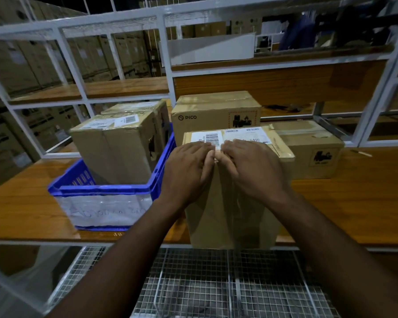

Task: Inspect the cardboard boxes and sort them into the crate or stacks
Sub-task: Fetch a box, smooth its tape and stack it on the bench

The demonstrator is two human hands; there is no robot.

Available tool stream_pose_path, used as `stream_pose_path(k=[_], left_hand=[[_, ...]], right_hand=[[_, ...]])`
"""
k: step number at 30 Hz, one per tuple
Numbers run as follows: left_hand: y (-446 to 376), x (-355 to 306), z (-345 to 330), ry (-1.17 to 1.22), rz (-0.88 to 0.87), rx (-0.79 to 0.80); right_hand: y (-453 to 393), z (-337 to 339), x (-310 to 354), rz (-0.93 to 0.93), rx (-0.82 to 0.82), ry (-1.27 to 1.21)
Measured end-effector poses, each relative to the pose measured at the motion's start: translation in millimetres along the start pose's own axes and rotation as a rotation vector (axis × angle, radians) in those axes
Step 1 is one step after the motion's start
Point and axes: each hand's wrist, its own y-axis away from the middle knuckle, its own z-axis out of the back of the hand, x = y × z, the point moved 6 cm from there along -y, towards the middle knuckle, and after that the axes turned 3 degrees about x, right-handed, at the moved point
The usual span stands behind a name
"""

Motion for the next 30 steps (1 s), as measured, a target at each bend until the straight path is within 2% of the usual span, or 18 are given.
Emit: stream_pose_path(k=[3,7,9,12,15,16,19,27,30], left_hand=[[24,21,-1,0.300,0.198,-0.078],[79,56,-31,0.773,0.713,-0.141],[106,64,-52,0.845,0.929,-0.072],[139,67,-87,0.894,1.093,0.178],[154,57,-107,1.074,1.251,0.259],[155,53,-113,1.136,1.274,0.284],[151,38,-123,1.218,1.180,0.403],[127,10,-136,1.522,1.174,0.283],[117,-12,-143,1.591,1.163,0.340]], right_hand=[[11,3,-17,-0.026,0.029,0.020],[18,12,-35,-0.088,-0.014,-0.011],[21,20,-46,-0.151,-0.049,-0.046],[26,30,-64,-0.234,-0.082,-0.103],[32,37,-81,-0.300,-0.102,-0.144],[34,40,-86,-0.324,-0.112,-0.159],[43,45,-102,-0.380,-0.142,-0.206],[82,58,-161,-0.562,-0.194,-0.325],[102,59,-185,-0.643,-0.236,-0.381]])
